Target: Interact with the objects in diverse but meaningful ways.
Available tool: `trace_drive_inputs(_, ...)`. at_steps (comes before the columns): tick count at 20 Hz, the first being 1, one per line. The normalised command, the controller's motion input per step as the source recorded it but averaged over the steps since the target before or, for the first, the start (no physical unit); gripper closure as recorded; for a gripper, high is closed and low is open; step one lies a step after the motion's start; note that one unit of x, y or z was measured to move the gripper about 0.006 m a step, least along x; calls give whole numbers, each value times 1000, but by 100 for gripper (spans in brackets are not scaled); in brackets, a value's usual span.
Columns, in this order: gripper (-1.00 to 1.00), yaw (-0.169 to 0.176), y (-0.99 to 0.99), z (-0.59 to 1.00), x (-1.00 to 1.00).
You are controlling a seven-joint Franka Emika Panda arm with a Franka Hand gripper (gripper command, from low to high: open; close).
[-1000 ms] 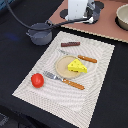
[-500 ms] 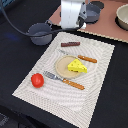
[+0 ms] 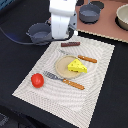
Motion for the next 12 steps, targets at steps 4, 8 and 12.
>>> trace_drive_inputs(4,100,5,-158,-489,-784)
trace_drive_inputs(8,100,0,-185,-480,-746)
trace_drive_inputs(12,100,0,-216,-478,-753)
